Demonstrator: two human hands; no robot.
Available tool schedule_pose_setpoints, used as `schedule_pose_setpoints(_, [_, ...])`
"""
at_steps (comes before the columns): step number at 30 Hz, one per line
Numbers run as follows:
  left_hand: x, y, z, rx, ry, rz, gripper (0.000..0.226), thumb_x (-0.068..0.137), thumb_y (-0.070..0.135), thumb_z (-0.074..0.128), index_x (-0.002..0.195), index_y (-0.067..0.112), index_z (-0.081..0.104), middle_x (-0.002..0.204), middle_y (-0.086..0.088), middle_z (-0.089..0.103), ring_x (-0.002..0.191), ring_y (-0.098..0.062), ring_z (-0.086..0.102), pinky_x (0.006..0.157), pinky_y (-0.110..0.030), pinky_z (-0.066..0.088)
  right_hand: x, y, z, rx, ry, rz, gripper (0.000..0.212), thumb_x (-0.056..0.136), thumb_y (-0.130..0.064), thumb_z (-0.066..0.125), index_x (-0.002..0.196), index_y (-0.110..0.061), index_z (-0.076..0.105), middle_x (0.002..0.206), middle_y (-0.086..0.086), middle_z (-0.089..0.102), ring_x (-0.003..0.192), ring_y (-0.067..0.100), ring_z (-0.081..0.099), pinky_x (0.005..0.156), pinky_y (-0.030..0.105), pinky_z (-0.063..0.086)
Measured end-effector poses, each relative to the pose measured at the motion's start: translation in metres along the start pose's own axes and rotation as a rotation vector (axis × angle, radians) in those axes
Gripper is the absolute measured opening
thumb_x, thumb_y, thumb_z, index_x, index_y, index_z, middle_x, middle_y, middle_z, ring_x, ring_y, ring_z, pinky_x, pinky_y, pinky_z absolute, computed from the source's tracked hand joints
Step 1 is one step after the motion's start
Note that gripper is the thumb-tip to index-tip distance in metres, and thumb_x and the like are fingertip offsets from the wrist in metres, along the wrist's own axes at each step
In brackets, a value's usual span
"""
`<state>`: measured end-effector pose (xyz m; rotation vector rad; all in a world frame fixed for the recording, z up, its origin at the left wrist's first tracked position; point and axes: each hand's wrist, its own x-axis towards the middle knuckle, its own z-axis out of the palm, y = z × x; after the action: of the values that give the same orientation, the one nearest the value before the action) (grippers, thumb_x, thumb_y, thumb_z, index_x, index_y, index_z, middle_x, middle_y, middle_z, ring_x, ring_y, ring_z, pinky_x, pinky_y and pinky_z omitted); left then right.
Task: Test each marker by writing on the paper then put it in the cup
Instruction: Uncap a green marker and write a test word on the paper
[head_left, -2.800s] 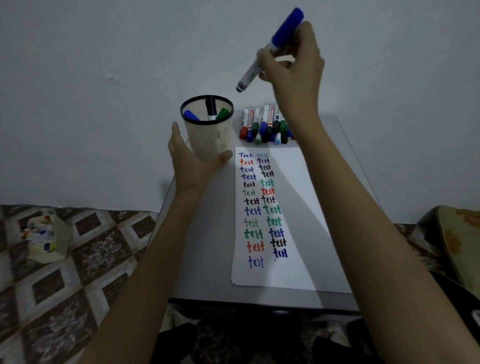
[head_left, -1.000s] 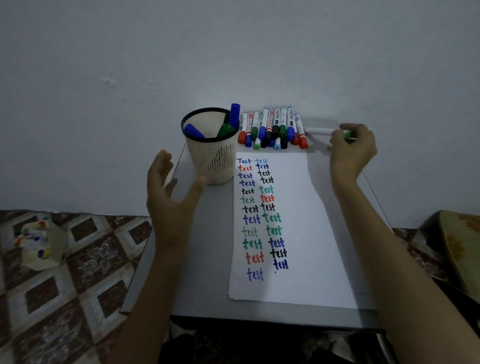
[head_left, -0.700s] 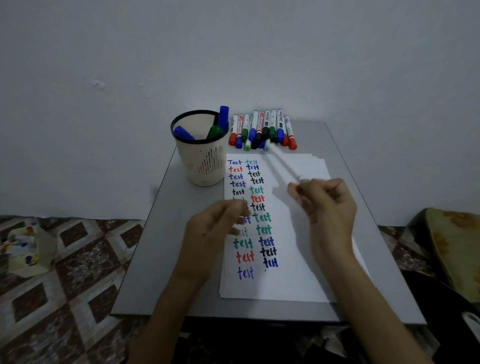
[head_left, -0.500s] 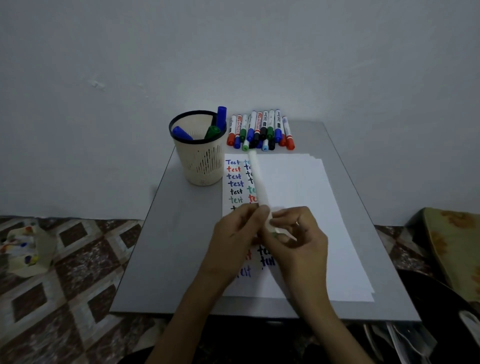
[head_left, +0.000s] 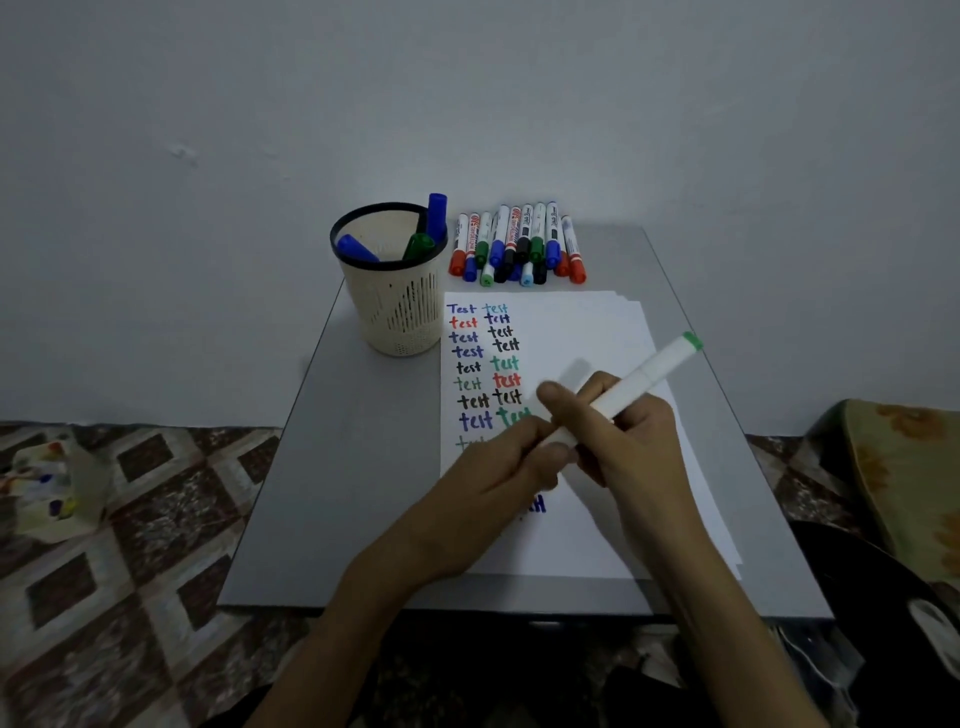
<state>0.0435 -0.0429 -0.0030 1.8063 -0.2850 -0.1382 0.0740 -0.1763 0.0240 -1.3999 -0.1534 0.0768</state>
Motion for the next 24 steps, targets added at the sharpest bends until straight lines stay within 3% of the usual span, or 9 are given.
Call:
schedule_pose_setpoints(4, [0.001, 0.002, 0.013, -0.194, 0.106, 0.056, 0.015, 0.092, 0.034, 0.047, 0.085, 0.030, 0.060, 0.054, 0.010, 0.044, 0.047, -0.002, 0.041, 0.046, -0.016, 0.037, 0.003, -0.007, -0.002, 0.012, 0.021, 0.028, 0.026, 0.079, -0.019, 0.069, 0.068, 0.000, 0.055, 0.049, 0.002, 0.055, 0.041, 0.006, 0.049, 0.042, 0.014, 0.039])
schedule_pose_setpoints(7, [-0.001, 0.002, 0.014, -0.283, 0.145, 0.074, 0.012, 0.093, 0.031, 0.054, 0.091, 0.031, 0.065, 0.050, 0.003, 0.039, 0.040, -0.006, 0.037, 0.041, -0.016, 0.036, 0.005, -0.014, -0.003, -0.039, -0.049, -0.027, 0.023, 0.081, -0.015, 0.067, 0.070, 0.002, 0.056, 0.054, 0.003, 0.061, 0.043, 0.004, 0.055, 0.043, 0.012, 0.040])
schedule_pose_setpoints(10, [-0.005, 0.001, -0.001, -0.098, 0.141, 0.140, 0.017, 0.090, 0.043, 0.049, 0.096, 0.036, 0.064, 0.056, 0.008, 0.046, 0.050, -0.007, 0.044, 0.049, -0.017, 0.040, 0.006, -0.015, -0.003, -0.050, -0.058, -0.070, 0.029, 0.075, -0.027, 0.068, 0.068, 0.000, 0.059, 0.055, 0.010, 0.054, 0.040, 0.009, 0.044, 0.041, 0.015, 0.036])
schedule_pose_setpoints(12, [-0.009, -0.005, -0.018, 0.050, 0.174, 0.134, 0.026, 0.090, 0.046, 0.045, 0.103, 0.033, 0.062, 0.062, 0.006, 0.052, 0.057, -0.006, 0.050, 0.055, -0.021, 0.043, 0.006, -0.011, -0.007, 0.084, -0.030, -0.086, 0.023, 0.079, -0.026, 0.064, 0.073, -0.004, 0.062, 0.056, 0.006, 0.056, 0.042, 0.013, 0.045, 0.041, 0.018, 0.037])
schedule_pose_setpoints(14, [-0.017, -0.015, -0.035, 0.206, 0.225, 0.106, 0.024, 0.094, 0.042, 0.044, 0.109, 0.032, 0.060, 0.079, 0.002, 0.064, 0.074, -0.007, 0.063, 0.065, -0.030, 0.052, 0.003, -0.007, -0.012, 0.217, -0.006, -0.057, 0.016, 0.083, -0.021, 0.061, 0.082, -0.006, 0.065, 0.072, 0.008, 0.068, 0.060, 0.018, 0.063, 0.045, 0.021, 0.046])
schedule_pose_setpoints(17, [-0.031, -0.033, -0.047, 0.476, 0.225, 0.134, 0.026, 0.095, 0.036, 0.042, 0.115, 0.028, 0.057, 0.099, 0.010, 0.053, 0.095, -0.009, 0.055, 0.076, -0.030, 0.048, -0.005, 0.005, -0.016, 0.228, -0.053, 0.022, 0.014, 0.085, -0.008, 0.058, 0.093, -0.002, 0.066, 0.099, 0.011, 0.073, 0.094, 0.028, 0.070, 0.061, 0.029, 0.058])
schedule_pose_setpoints(19, [-0.039, -0.042, -0.046, 0.623, 0.192, 0.174, 0.032, 0.094, 0.039, 0.042, 0.120, 0.027, 0.055, 0.106, 0.014, 0.047, 0.101, -0.008, 0.049, 0.082, -0.030, 0.044, -0.012, 0.014, -0.016, 0.186, -0.084, 0.047, 0.010, 0.081, 0.000, 0.061, 0.090, -0.001, 0.067, 0.099, 0.017, 0.072, 0.088, 0.030, 0.070, 0.061, 0.031, 0.058])
schedule_pose_setpoints(21, [-0.043, -0.046, -0.044, 0.721, 0.188, 0.210, 0.033, 0.093, 0.041, 0.043, 0.123, 0.029, 0.054, 0.115, 0.013, 0.047, 0.107, -0.008, 0.045, 0.087, -0.035, 0.042, -0.016, 0.020, -0.016, 0.153, -0.065, 0.066, 0.010, 0.074, 0.003, 0.067, 0.082, -0.001, 0.062, 0.087, 0.022, 0.070, 0.068, 0.030, 0.068, 0.050, 0.030, 0.055])
schedule_pose_setpoints(24, [-0.044, -0.045, -0.044, 0.706, 0.206, 0.222, 0.032, 0.092, 0.040, 0.046, 0.123, 0.031, 0.053, 0.117, 0.013, 0.050, 0.109, -0.007, 0.044, 0.089, -0.037, 0.042, -0.020, 0.023, -0.017, 0.091, -0.055, 0.047, 0.021, 0.075, 0.009, 0.069, 0.069, -0.002, 0.051, 0.070, 0.021, 0.064, 0.053, 0.030, 0.059, 0.041, 0.028, 0.047])
